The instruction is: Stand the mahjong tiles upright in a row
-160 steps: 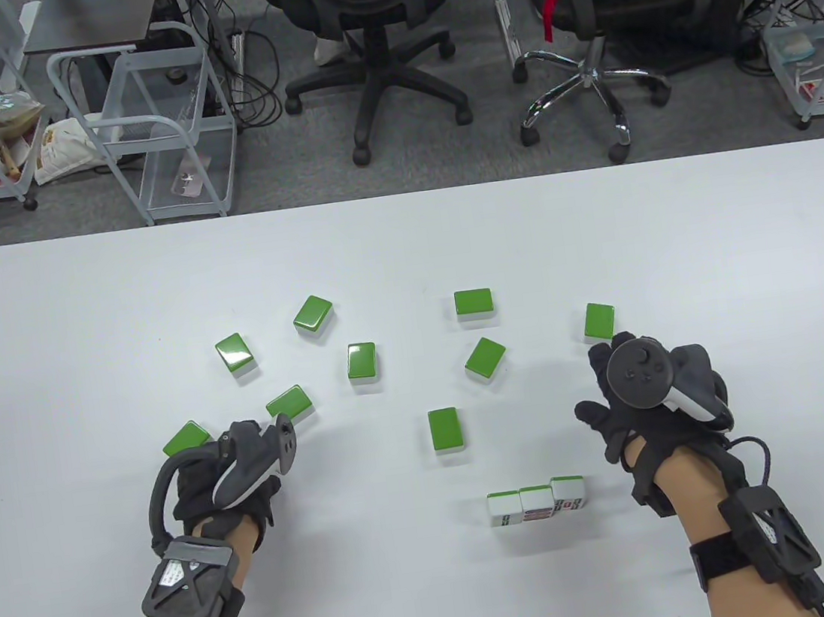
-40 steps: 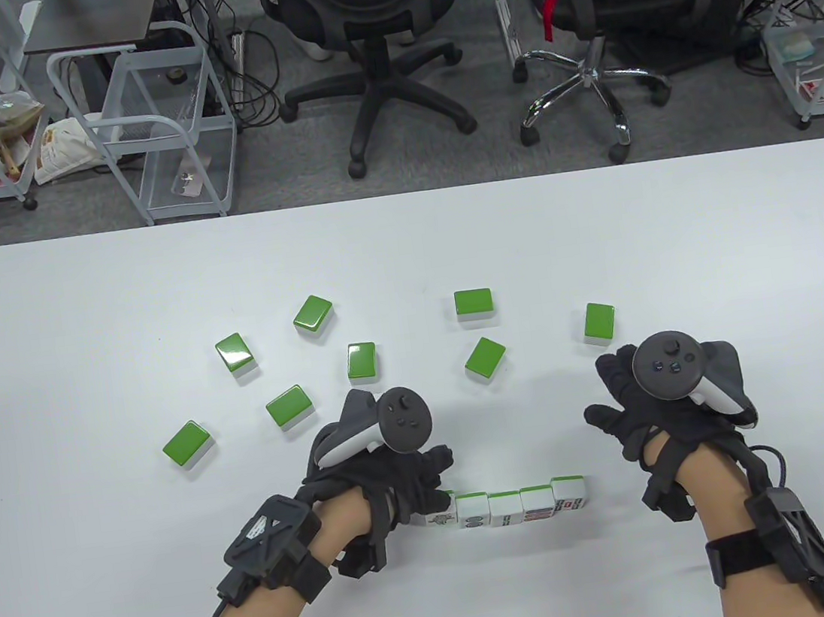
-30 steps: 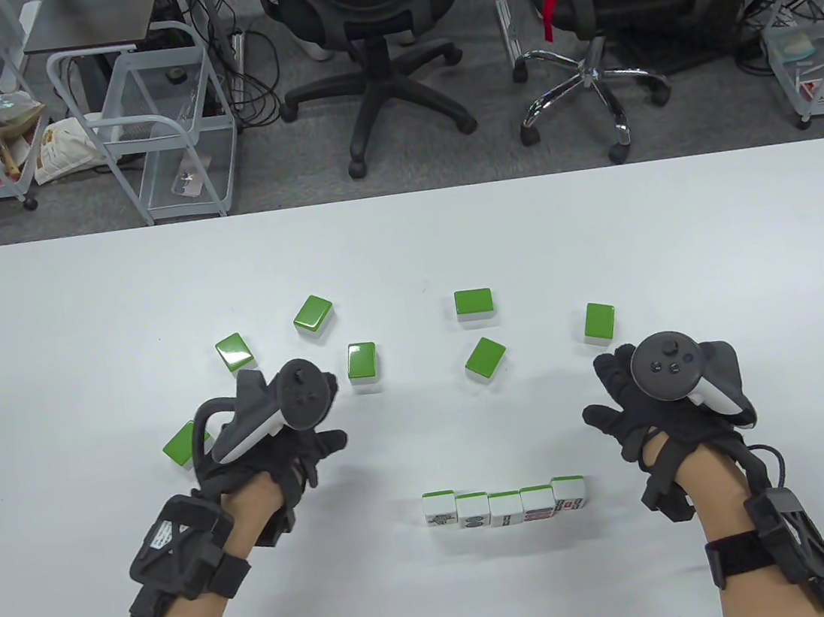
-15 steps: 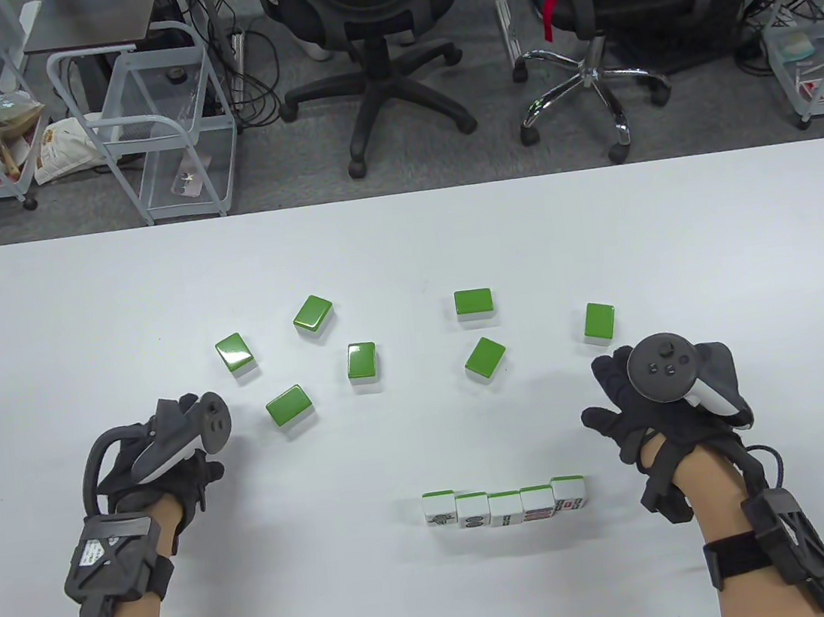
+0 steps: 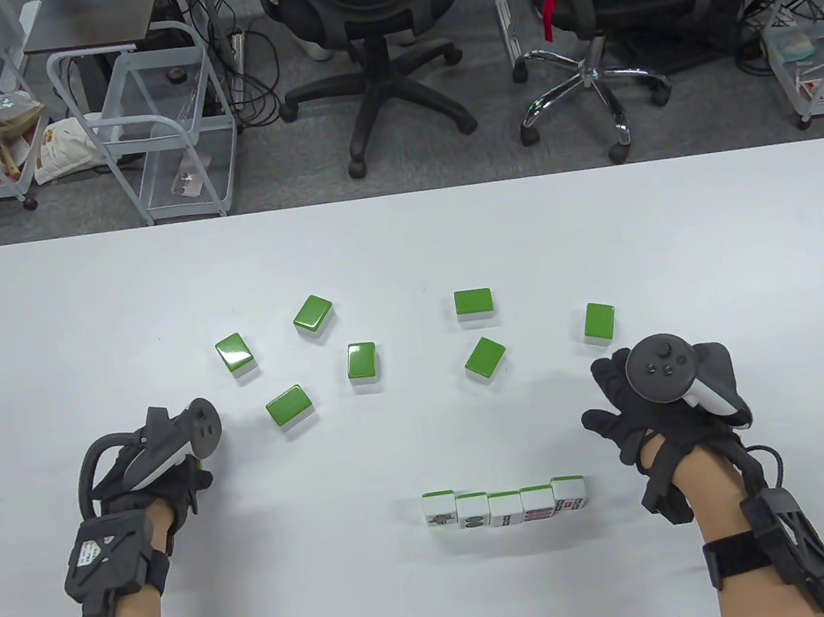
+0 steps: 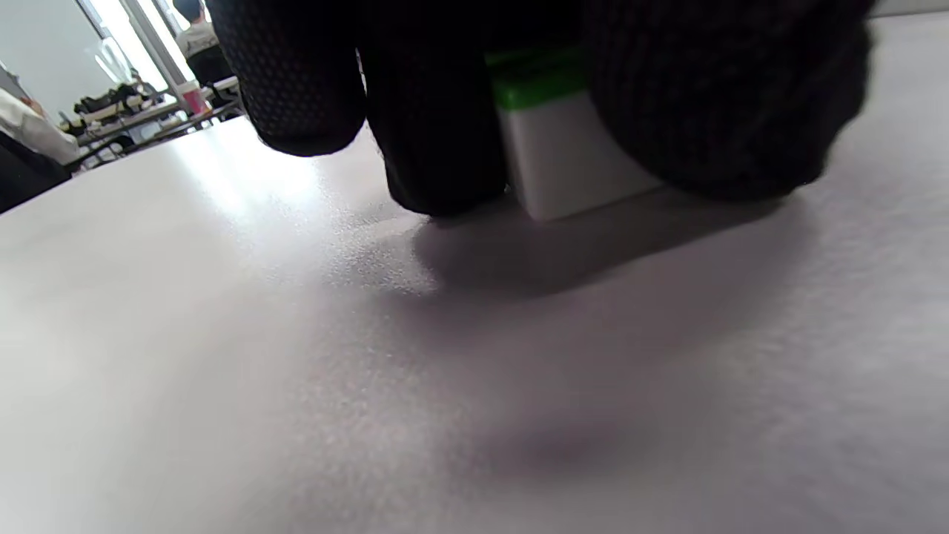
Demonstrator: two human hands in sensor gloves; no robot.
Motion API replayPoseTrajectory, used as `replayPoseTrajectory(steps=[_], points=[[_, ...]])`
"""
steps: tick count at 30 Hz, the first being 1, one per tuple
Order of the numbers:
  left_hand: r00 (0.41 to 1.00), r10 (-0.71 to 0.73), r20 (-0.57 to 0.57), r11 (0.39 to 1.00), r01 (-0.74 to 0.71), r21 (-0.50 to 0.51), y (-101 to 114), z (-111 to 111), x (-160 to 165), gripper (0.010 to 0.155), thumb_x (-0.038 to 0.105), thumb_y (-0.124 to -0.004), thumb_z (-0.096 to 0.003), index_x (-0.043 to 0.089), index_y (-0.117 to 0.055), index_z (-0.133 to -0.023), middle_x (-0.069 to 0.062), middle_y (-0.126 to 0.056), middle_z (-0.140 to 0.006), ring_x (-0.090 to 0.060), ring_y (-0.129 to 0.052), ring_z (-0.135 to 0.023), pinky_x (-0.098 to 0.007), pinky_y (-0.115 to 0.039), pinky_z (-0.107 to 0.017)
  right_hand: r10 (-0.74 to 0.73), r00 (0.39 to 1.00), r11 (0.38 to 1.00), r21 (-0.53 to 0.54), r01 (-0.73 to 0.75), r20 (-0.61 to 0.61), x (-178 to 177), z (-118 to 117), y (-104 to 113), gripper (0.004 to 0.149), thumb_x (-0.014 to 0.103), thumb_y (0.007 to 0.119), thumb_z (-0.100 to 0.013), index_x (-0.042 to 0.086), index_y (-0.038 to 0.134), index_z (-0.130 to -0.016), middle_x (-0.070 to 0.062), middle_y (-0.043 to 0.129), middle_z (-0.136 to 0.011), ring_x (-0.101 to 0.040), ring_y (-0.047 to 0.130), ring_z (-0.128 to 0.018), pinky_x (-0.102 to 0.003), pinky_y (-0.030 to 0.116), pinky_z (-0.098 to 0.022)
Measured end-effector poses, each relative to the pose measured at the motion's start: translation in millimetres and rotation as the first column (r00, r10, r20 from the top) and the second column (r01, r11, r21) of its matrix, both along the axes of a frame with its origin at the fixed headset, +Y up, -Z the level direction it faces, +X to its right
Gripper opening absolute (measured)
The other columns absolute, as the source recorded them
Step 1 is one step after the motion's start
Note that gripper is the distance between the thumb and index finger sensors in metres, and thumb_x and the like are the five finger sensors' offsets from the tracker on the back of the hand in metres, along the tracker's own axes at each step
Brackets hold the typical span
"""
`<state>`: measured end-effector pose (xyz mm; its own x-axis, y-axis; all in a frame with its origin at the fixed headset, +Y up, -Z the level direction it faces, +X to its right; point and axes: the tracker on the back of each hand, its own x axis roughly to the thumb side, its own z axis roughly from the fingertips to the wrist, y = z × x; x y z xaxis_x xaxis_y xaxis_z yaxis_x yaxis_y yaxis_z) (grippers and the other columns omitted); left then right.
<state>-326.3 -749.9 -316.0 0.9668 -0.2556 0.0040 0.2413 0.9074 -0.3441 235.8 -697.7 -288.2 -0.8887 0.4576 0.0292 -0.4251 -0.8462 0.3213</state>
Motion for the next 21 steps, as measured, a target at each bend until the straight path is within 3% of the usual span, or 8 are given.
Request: replayPoseTrajectory(steps=[2,6,10,16,21], points=[[1.0,-0.008,0.009,0.999,0.009,-0.045,4.9,2.9,3.2,0.081,0.053,-0.089,-0.0176,0.043,-0.058,-0.092,0.015,-0.072,-0.1,-0.007,-0.106,-0.065,-0.036,-0.086,-0.062,-0.004,1.0,1.0,0.002,0.004,0.002,0.1,0.0,-0.2,0.079,0.046,0.075,-0.034,0.006,0.048,-0.097,-0.028,0.033,-0.104,-0.064,0.038,-0.091,-0.073,0.047,-0.058],[0.987,0.152,0.049,0.979,-0.144,-0.145,23.7,12.6,24.1,0.082,0.052,-0.084,-0.0183,0.035,-0.058,-0.094,0.006,-0.075,-0.1,-0.01,-0.108,-0.065,-0.039,-0.085,-0.063,0.001,1.0,1.0,-0.002,-0.001,-0.001,-1.1,-0.6,-0.8,0.079,0.046,0.075,-0.034,0.006,0.048,-0.097,-0.028,0.033,-0.104,-0.064,0.038,-0.091,-0.073,0.047,-0.058],[0.926,0.347,0.148,0.915,-0.299,-0.271,41.3,25.7,74.1,0.081,0.052,-0.082,-0.0193,0.031,-0.058,-0.094,0.0,-0.076,-0.099,-0.012,-0.109,-0.064,-0.04,-0.085,-0.062,-0.002,1.0,1.0,0.001,0.002,-0.002,-1.2,-0.6,-0.8,0.079,0.046,0.075,-0.034,0.006,0.048,-0.097,-0.028,0.033,-0.104,-0.064,0.038,-0.091,-0.073,0.047,-0.058],[0.837,0.493,0.237,0.811,-0.343,-0.473,35.3,41.4,150.2,0.079,0.051,-0.08,-0.0199,0.029,-0.06,-0.093,-0.002,-0.079,-0.098,-0.012,-0.112,-0.06,-0.039,-0.087,-0.06,-0.008,1.0,1.0,-0.002,0.008,-0.003,-0.7,0.4,-1.1,0.079,0.046,0.075,-0.034,0.006,0.048,-0.097,-0.028,0.033,-0.104,-0.064,0.038,-0.091,-0.073,0.047,-0.058],[0.817,0.519,0.253,0.783,-0.336,-0.523,25.2,43.1,187.5,0.078,0.051,-0.079,-0.0205,0.026,-0.062,-0.093,-0.003,-0.08,-0.097,-0.012,-0.113,-0.058,-0.038,-0.088,-0.059,-0.011,1.0,1.0,-0.003,0.011,-0.01,-2.2,-0.3,-1.7,0.079,0.046,0.075,-0.034,0.006,0.048,-0.097,-0.028,0.033,-0.104,-0.064,0.038,-0.091,-0.073,0.047,-0.058]])
